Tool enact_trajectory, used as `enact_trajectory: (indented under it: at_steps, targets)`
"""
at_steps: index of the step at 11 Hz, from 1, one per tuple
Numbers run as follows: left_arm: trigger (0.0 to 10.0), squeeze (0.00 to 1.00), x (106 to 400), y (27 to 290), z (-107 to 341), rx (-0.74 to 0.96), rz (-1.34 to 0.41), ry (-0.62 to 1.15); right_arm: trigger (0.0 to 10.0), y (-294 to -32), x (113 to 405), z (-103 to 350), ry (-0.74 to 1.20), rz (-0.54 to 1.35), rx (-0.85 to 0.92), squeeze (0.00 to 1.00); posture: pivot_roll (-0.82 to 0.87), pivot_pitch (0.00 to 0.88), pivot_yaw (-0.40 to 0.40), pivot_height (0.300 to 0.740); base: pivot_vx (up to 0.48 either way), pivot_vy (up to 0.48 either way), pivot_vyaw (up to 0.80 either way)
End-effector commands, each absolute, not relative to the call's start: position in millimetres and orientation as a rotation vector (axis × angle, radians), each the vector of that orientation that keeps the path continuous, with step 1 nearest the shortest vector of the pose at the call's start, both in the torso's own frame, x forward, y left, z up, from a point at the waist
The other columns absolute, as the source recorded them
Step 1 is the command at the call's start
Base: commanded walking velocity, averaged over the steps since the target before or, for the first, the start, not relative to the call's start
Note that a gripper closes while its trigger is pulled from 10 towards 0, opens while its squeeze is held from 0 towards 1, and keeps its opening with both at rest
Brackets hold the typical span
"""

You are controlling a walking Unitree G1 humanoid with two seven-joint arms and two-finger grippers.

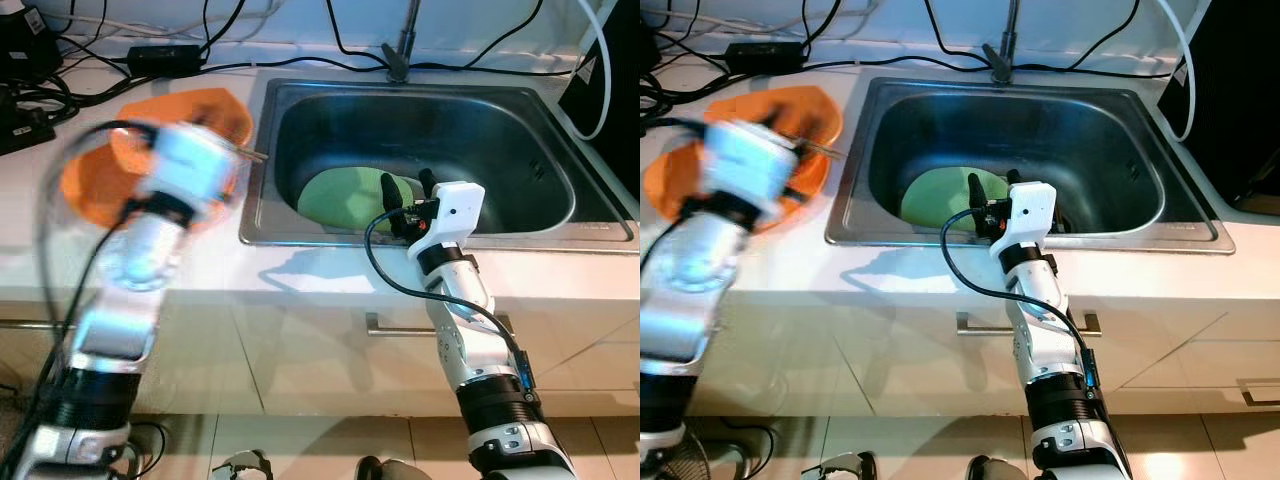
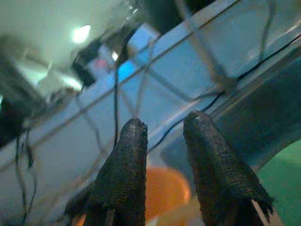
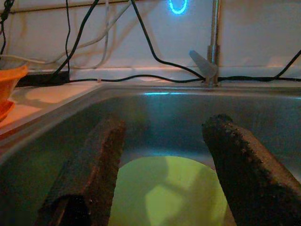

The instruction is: Kitchen organization

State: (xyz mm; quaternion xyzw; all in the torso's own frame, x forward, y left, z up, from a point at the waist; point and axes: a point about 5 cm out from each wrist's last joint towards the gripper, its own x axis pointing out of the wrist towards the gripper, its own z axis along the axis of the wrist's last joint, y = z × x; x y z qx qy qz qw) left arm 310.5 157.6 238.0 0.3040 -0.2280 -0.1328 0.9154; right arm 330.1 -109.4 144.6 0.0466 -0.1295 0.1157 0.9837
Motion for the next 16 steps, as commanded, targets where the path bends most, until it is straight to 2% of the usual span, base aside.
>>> enact_trajectory:
  at_steps: [1,3,4,7,10,16]
  targets:
    - [10.0,1.00,307.2,142.3,244.3,0.705,-0.359,-0.522,10.0,-110.8,328.4,128.3,-0.187,0.217,0.110,0.00,0.11,0.096,-0.001,0.740,0.000,0.000,0.00]
    - [10.0,1.00,306.2,128.6,243.0,0.765,-0.424,-0.545,10.0,-110.4,328.4,128.2,-0.189,0.216,0.111,0.00,0.11,0.096,-0.001,0.740,0.000,0.000,0.00]
    - [10.0,0.00,307.5,121.9,235.7,0.814,-0.477,-0.517,10.0,-110.4,328.5,128.3,-0.190,0.213,0.113,0.00,0.11,0.096,0.000,0.740,0.000,0.000,0.00]
    - [10.0,0.00,323.4,126.1,226.7,0.943,-0.405,-0.460,10.0,-110.3,328.6,128.0,-0.190,0.212,0.115,0.00,0.11,0.095,0.000,0.740,0.000,0.000,0.00]
    - [10.0,0.00,336.7,124.0,224.3,0.985,-0.360,-0.436,10.0,-110.4,329.0,128.5,-0.193,0.211,0.114,0.00,0.10,0.093,0.001,0.740,0.000,0.000,0.00]
    - [10.0,0.00,352.6,139.0,207.6,1.097,-0.275,-0.284,10.0,-109.6,328.9,128.7,-0.195,0.212,0.115,0.00,0.10,0.094,0.002,0.740,0.000,0.000,0.00]
